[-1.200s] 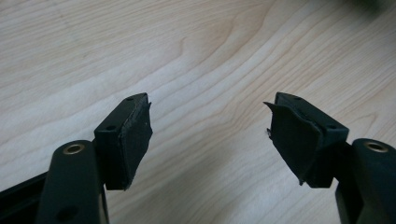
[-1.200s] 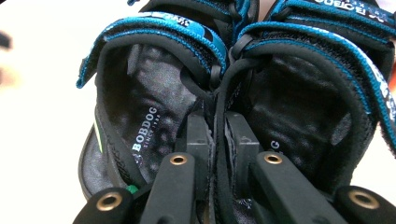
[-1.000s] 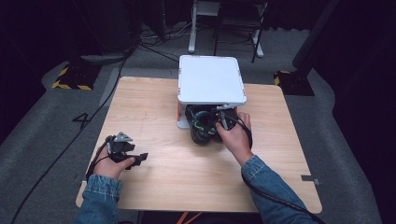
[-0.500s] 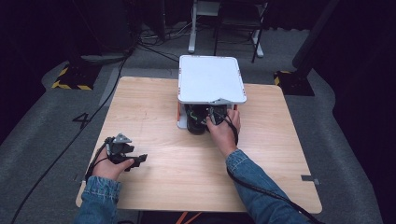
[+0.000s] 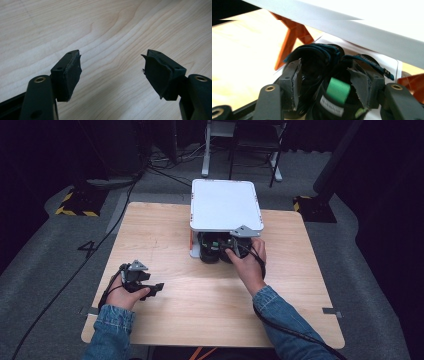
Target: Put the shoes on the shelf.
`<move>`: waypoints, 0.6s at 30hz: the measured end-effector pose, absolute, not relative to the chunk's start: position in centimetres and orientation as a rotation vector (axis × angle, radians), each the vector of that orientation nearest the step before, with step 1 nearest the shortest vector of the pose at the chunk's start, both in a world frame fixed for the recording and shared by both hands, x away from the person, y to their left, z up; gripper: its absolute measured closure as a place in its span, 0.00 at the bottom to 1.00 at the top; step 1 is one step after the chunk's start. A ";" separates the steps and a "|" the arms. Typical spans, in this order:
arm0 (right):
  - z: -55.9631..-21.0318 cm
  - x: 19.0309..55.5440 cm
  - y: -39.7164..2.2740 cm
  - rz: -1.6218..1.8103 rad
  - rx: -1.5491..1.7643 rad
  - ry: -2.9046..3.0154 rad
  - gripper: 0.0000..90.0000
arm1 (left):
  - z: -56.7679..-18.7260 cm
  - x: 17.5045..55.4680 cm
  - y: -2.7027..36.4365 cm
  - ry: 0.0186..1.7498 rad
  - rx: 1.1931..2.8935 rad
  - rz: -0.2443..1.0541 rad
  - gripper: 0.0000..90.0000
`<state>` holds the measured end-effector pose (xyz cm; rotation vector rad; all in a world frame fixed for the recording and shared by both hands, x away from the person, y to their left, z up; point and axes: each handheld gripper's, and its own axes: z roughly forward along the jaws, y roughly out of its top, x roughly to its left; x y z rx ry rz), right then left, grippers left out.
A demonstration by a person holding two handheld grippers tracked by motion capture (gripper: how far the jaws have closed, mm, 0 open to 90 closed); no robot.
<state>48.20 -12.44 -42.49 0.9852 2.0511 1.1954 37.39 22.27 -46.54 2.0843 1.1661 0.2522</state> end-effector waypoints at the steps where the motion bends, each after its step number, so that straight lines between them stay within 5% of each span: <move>1: -42.2 47.7 -13.0 1.217 0.991 2.055 0.48 | -46.4 37.4 22.0 1.159 2.085 0.254 0.34; 18: -41.3 40.8 -19.1 1.373 0.967 2.293 0.58 | -45.0 37.5 15.7 0.929 2.154 0.219 0.37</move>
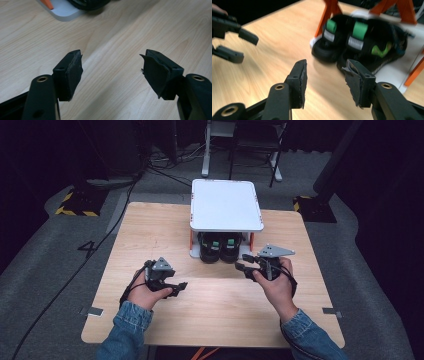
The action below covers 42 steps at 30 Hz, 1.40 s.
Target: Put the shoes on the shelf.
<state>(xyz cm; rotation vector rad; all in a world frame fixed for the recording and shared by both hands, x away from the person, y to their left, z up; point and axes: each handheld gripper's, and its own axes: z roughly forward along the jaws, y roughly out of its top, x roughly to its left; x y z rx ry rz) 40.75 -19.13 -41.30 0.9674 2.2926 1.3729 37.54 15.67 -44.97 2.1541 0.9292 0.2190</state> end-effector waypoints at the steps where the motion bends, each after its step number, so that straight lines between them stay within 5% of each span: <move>1: -41.8 40.8 -19.2 1.356 0.970 2.308 0.59 | -45.1 37.6 15.3 0.924 2.156 0.223 0.39; 16: -46.4 42.5 -19.1 1.332 1.031 2.415 0.87 | -47.6 41.9 10.2 0.866 2.099 0.255 0.83; 29: -48.7 46.2 -18.1 1.357 1.070 2.327 0.89 | -49.1 46.8 6.9 0.890 2.038 0.187 0.93; 42: -48.7 50.9 -18.1 1.277 1.082 2.265 0.94 | -49.7 51.7 6.0 0.869 2.082 0.333 0.93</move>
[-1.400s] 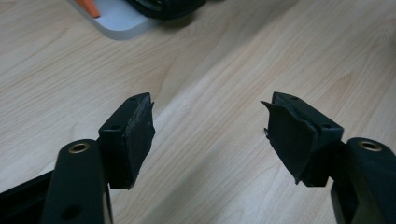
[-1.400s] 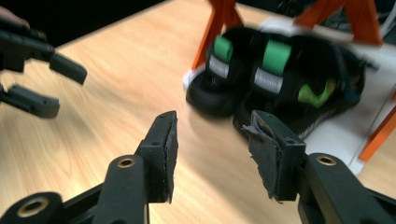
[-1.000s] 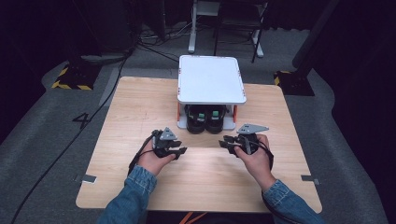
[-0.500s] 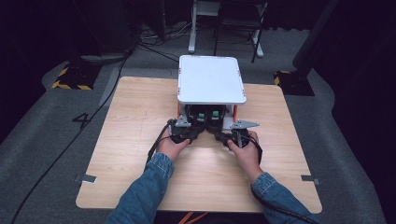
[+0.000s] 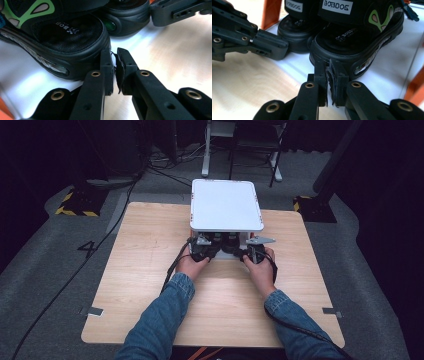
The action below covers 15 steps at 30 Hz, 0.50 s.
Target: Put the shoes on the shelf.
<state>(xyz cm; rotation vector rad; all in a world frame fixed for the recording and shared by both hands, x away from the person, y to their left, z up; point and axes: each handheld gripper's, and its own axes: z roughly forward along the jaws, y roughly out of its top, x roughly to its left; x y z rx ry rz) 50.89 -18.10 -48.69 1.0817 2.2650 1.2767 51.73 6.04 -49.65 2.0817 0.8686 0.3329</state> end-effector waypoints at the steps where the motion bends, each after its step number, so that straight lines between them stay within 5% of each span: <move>1: -48.7 51.3 -17.9 1.270 1.087 2.265 0.94 | -49.6 52.0 6.0 0.874 2.081 0.349 0.92; 5: -49.0 52.4 -17.6 1.291 1.107 2.257 0.92 | -49.4 53.0 6.1 0.893 2.074 0.399 0.88; 7: -49.0 52.5 -17.4 1.302 1.084 2.244 0.82 | -49.2 53.0 6.2 0.881 2.065 0.387 0.84; 9: -48.8 52.0 -17.1 1.320 1.083 2.225 0.69 | -48.7 52.3 6.2 0.873 2.076 0.413 0.75; 15: -46.9 49.1 -17.3 1.324 0.946 2.248 0.58 | -47.1 48.4 6.3 0.911 2.042 0.381 0.54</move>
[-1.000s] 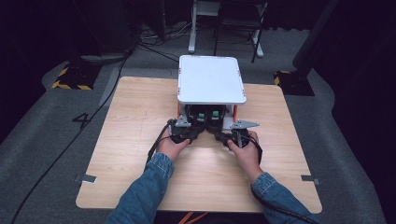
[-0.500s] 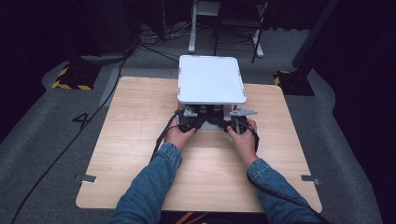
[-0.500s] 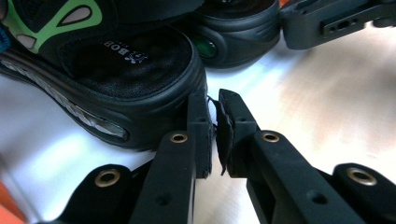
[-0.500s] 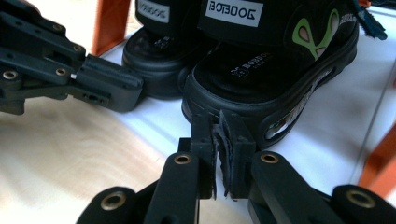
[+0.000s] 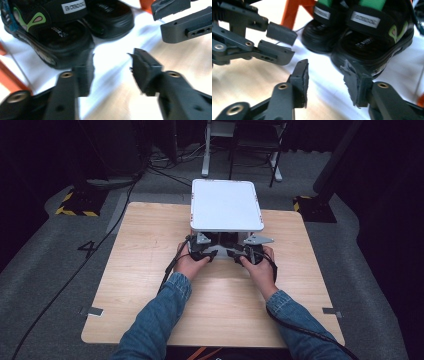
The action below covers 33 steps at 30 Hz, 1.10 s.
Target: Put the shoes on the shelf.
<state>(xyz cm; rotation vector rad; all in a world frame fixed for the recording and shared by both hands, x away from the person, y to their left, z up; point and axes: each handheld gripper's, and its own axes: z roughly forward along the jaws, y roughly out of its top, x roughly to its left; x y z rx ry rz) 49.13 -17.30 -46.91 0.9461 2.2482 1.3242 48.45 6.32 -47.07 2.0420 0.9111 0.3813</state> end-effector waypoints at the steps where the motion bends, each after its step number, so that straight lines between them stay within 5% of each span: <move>1: -46.5 48.6 -17.4 1.326 0.930 2.244 0.56 | -46.8 47.9 6.5 0.895 2.033 0.386 0.51; 20: -40.5 43.1 -26.7 1.392 0.981 2.189 0.33 | -41.6 38.4 13.1 0.891 2.008 0.455 0.26; 33: -42.2 41.2 -31.8 1.220 1.078 2.288 0.17 | -44.1 37.3 20.4 1.105 2.096 0.460 0.18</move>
